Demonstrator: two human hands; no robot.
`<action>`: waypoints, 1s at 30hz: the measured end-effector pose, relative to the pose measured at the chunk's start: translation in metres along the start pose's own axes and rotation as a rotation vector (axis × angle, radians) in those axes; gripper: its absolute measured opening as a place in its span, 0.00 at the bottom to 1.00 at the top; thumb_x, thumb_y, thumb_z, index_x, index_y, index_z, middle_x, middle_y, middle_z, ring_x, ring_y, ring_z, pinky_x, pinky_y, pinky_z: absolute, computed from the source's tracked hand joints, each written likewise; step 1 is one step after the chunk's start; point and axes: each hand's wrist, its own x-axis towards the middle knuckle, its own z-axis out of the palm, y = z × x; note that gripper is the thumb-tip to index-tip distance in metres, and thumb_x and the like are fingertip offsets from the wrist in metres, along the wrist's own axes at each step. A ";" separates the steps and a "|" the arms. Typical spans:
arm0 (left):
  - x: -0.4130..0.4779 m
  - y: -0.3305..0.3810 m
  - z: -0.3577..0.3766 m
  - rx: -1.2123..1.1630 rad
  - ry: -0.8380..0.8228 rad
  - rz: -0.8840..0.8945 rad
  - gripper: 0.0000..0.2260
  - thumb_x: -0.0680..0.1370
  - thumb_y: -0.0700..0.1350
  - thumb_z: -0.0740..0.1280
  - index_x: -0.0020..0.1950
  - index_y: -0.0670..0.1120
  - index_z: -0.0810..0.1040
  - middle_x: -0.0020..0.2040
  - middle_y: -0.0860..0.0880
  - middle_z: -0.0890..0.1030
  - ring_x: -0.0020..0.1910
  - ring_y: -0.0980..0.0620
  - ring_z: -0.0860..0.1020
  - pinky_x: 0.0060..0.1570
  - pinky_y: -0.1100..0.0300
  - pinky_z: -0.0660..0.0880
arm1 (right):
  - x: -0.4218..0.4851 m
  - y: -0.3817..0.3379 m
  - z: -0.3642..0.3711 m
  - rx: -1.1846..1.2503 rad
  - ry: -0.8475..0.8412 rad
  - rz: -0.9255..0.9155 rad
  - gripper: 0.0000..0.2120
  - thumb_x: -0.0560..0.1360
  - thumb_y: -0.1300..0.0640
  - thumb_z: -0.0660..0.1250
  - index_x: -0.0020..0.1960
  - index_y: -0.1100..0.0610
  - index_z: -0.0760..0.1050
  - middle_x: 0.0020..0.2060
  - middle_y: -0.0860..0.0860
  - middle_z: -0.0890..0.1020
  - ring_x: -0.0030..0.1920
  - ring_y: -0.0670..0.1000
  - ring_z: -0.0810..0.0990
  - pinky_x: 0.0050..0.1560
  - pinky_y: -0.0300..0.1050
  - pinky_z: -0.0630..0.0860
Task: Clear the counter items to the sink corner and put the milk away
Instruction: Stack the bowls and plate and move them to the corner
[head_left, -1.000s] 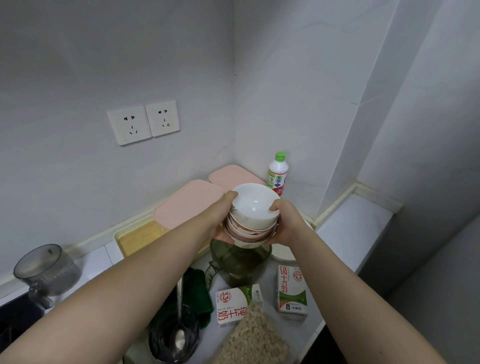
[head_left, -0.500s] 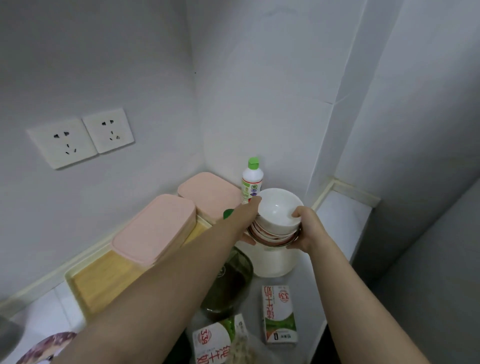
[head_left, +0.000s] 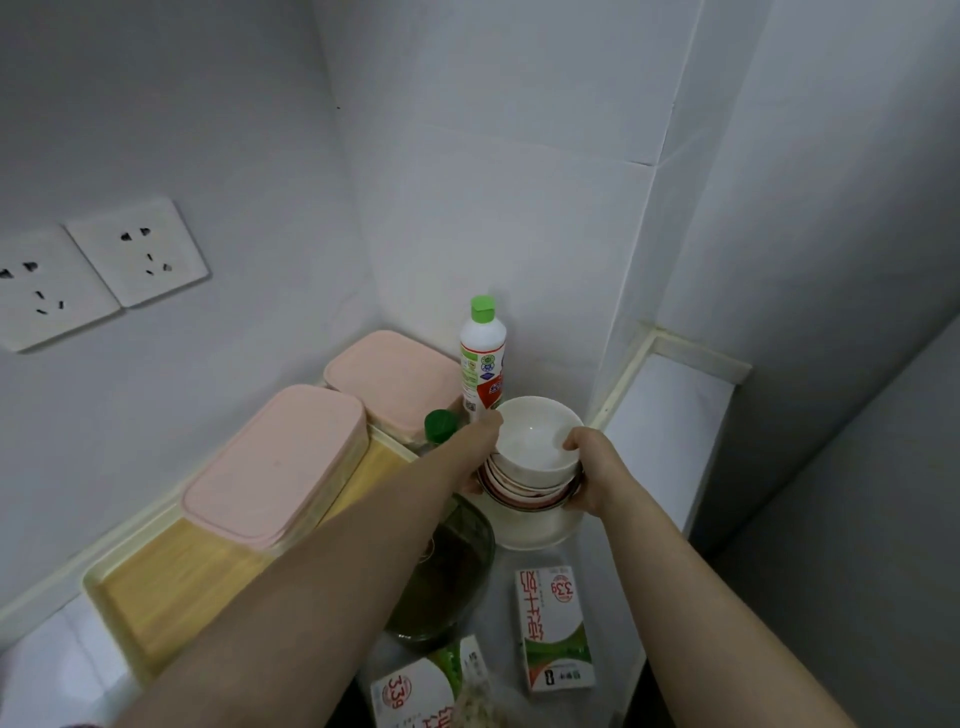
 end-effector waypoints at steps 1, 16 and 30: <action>-0.001 -0.001 -0.001 0.024 0.000 0.010 0.28 0.80 0.59 0.52 0.75 0.46 0.55 0.60 0.43 0.73 0.63 0.43 0.71 0.61 0.49 0.70 | 0.000 0.000 0.000 -0.011 0.008 -0.001 0.15 0.72 0.59 0.56 0.59 0.57 0.62 0.53 0.58 0.72 0.55 0.59 0.71 0.62 0.57 0.69; -0.010 -0.013 -0.008 0.407 0.090 0.137 0.28 0.80 0.61 0.48 0.74 0.45 0.61 0.69 0.43 0.70 0.67 0.43 0.70 0.65 0.49 0.68 | -0.005 0.001 -0.002 -0.157 0.022 -0.019 0.09 0.77 0.59 0.53 0.57 0.56 0.62 0.55 0.56 0.68 0.56 0.57 0.67 0.65 0.59 0.69; -0.005 -0.004 -0.028 0.262 -0.157 -0.047 0.39 0.73 0.70 0.55 0.77 0.50 0.52 0.75 0.46 0.62 0.74 0.44 0.59 0.70 0.47 0.58 | 0.021 0.003 -0.028 -0.310 0.285 -0.289 0.17 0.81 0.50 0.49 0.47 0.61 0.69 0.44 0.59 0.74 0.47 0.56 0.72 0.52 0.49 0.70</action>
